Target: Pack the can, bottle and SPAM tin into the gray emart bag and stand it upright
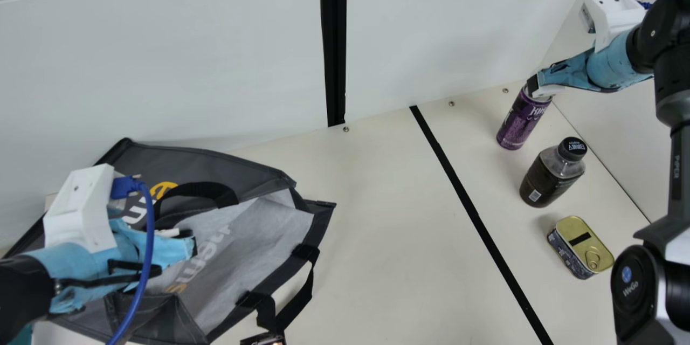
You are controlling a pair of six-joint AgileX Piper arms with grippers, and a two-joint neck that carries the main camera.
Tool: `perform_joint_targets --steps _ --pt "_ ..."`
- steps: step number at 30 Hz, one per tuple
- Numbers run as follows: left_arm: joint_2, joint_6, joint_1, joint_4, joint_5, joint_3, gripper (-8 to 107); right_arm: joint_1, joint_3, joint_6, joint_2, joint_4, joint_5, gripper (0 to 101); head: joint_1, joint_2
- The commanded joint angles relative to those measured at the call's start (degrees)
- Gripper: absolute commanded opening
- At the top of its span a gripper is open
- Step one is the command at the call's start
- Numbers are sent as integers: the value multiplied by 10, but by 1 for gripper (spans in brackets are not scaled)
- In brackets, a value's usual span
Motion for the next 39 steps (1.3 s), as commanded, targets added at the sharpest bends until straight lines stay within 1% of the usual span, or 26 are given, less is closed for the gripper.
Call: perform_joint_targets --steps 1,22,30,39 --pt "0 0 0 0 0 0 -8 1 -7 1 11 1 0 95 -13 0" --pt "0 0 0 0 0 0 -8 8 -82 4 118 11 0 95 -13 0" --pt "0 0 0 0 0 0 -8 9 -97 7 145 11 0 95 -13 0" --pt "0 0 0 0 0 0 -8 9 -102 8 167 10 0 95 -13 0"
